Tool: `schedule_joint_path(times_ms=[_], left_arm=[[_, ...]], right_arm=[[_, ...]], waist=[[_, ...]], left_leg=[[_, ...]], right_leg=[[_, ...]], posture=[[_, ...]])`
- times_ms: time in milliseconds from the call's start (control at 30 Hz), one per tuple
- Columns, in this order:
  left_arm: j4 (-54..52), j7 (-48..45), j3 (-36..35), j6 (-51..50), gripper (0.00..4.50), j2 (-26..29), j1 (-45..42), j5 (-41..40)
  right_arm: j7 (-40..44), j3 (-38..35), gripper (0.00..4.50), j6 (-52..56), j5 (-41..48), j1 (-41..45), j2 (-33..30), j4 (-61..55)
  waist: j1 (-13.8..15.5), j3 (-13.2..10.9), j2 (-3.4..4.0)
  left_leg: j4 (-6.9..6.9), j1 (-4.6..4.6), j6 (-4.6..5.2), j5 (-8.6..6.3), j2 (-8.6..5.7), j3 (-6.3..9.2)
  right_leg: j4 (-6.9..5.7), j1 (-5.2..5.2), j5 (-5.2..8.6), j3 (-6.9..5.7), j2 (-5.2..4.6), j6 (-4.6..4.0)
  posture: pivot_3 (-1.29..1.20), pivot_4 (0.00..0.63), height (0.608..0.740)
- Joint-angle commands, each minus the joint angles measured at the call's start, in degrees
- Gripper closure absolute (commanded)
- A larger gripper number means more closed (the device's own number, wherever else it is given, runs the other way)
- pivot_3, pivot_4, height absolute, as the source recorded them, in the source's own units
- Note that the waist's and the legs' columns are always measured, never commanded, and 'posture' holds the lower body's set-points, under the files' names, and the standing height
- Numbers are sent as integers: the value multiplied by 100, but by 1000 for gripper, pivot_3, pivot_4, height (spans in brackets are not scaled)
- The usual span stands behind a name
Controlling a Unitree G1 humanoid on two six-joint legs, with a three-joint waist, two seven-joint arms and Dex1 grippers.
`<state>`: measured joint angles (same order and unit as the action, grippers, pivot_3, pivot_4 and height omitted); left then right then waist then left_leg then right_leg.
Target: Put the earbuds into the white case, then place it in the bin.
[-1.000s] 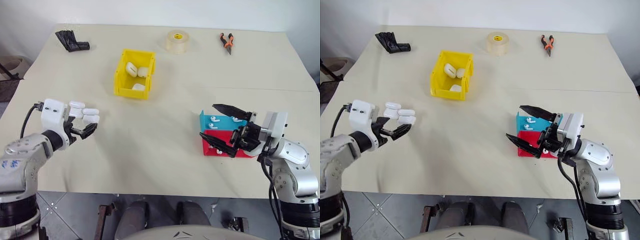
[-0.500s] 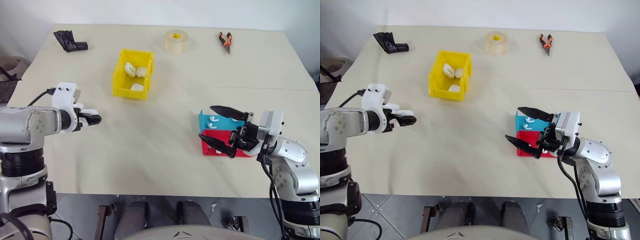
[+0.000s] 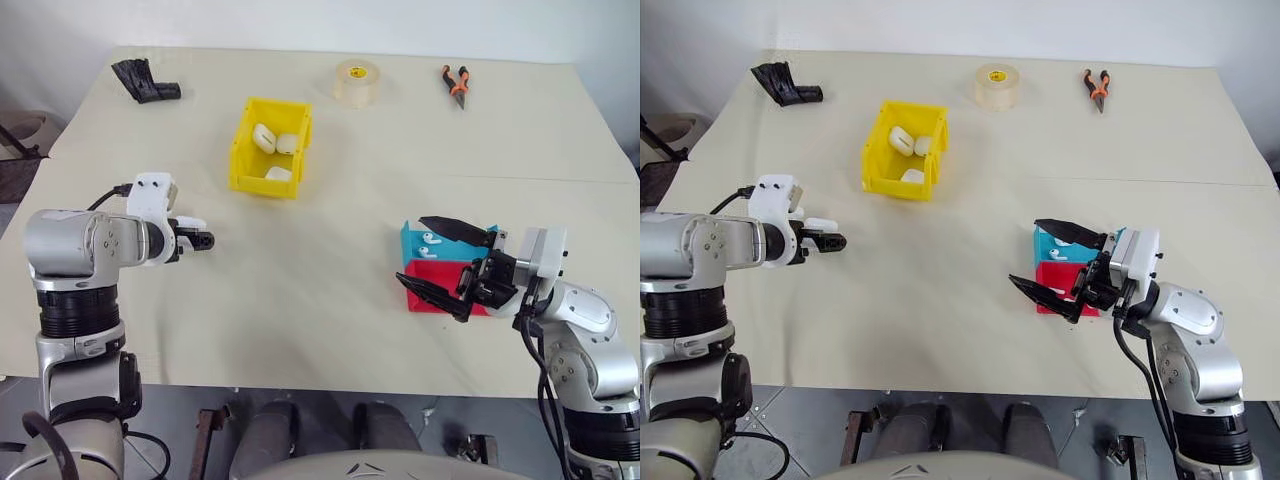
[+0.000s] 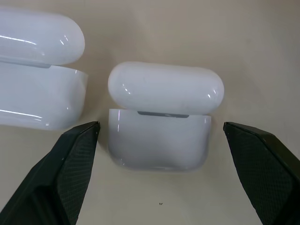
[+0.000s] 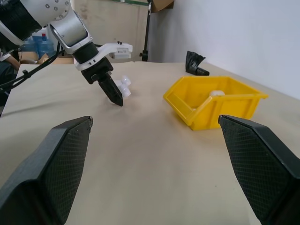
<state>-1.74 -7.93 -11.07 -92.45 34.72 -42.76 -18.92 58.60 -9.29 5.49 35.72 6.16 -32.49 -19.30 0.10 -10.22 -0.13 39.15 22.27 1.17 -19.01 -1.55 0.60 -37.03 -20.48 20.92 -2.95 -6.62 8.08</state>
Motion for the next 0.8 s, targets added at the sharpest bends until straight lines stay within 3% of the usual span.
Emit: schedule_joint_path(times_ms=[33, 67, 167, 267, 467, 533, 700, 800], left_arm=[[101, -54, 75, -5, 17, -1, -115, 91], [134, -66, 93, -2, 17, 7, -128, 108], [169, -148, 170, -4, 638, 82, -95, 71], [138, -251, 218, -5, 1617, 175, -9, -3], [-371, -880, 106, 491, 1703, 364, 421, -234], [-665, -1323, -14, 1107, 1703, 382, 727, -426], [-1454, -2890, -586, 4367, 1703, -154, 1820, -914], [-1549, -3411, -575, 5336, 1703, -567, 2207, -1179]], right_arm=[[-65, -49, 0, -17, 121, -16, 34, -243], [-75, -47, 0, -18, 119, -18, 38, -249], [-101, -71, 0, -24, 124, -40, 36, -269], [-112, -84, 0, -30, 123, -42, 28, -262], [-100, -117, 0, -31, 121, -18, -6, -213], [-90, -141, 0, -27, 125, -14, -28, -196], [-66, -283, 0, 69, 166, 18, -194, -172], [-43, -400, 0, 145, 199, 11, -326, -173]], waist=[[3, 0, 0], [4, 0, 0], [5, 0, 0], [3, 0, 0], [-12, 0, 0], [-13, 0, 0], [11, 0, 0], [26, 0, 0]], left_leg=[[0, 0, -1, 0, 0, 1], [0, 0, -1, 0, 0, 1], [0, 0, -1, 0, -2, 1], [0, 0, -1, 1, -3, 1], [-1, 0, -1, 0, -1, 1], [-1, 0, -1, 1, 0, 2], [3, 6, -1, 1, 0, 7], [5, 10, -1, 1, 0, 12]], right_leg=[[0, 0, 0, 0, 0, 0], [0, 0, 0, 0, 0, 0], [-1, 1, 0, -2, 0, 0], [-2, 0, 0, -2, 0, 0], [-2, 0, 0, 0, -1, 0], [-1, -1, 0, 2, -1, 0], [19, 4, 0, 5, -10, 0], [32, 12, 0, -2, -11, -1]], posture=[[0, 150, 740], [0, 150, 740], [0, 150, 740], [0, 150, 740], [0, 150, 740], [0, 150, 740], [0, 150, 740], [0, 150, 740]])
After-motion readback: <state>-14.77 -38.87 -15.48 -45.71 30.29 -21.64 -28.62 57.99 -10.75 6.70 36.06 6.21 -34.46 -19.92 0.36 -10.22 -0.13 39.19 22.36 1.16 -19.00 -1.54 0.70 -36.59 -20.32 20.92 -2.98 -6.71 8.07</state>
